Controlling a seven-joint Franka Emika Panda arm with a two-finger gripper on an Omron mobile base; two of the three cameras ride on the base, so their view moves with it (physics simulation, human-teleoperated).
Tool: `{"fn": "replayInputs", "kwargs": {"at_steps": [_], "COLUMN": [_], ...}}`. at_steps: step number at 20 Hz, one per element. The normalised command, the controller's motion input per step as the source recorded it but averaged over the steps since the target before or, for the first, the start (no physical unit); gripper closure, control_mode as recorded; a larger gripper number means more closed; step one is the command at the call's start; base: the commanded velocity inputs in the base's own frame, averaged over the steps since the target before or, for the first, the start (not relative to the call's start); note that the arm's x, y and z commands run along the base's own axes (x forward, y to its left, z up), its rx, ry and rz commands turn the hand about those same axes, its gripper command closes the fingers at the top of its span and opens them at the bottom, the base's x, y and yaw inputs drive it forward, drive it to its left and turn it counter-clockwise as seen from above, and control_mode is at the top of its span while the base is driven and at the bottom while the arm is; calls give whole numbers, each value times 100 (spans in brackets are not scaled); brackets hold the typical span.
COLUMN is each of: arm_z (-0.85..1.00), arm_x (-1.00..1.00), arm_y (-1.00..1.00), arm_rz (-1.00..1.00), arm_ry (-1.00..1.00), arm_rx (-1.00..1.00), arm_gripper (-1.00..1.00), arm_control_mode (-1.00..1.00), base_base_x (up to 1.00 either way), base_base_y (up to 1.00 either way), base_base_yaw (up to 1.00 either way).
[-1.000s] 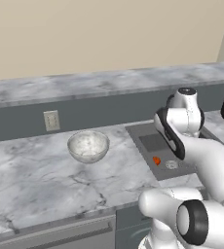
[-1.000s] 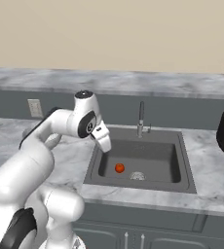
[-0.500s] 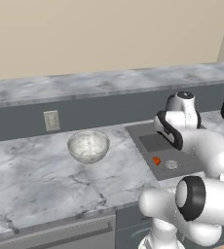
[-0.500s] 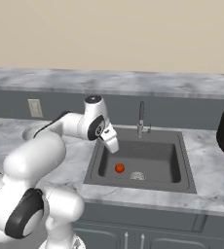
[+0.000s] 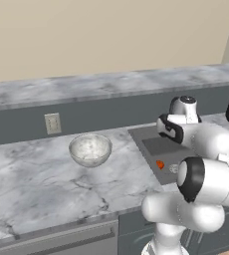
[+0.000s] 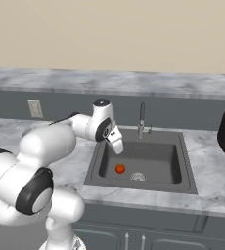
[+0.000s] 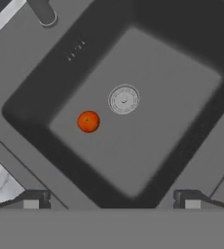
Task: Pick the pears from the cabinet and place them in one bowl. Pick the apple from the sink and place it in the other bowl.
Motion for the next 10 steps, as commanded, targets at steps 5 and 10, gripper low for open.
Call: {"fn": "replayInputs", "kwargs": {"at_steps": [5,10], "arm_z": [-18,-20], "arm_x": [28,28], "arm_y": [-8,-5], "arm_rz": [-1,0], "arm_ry": [-1,-2], "arm_rx": [6,0], "arm_gripper": [-100,-100], "arm_control_mode": [-100,-100], "base_base_x": [0,0], "base_base_y": [0,0], "base_base_yaw": [0,0]}}
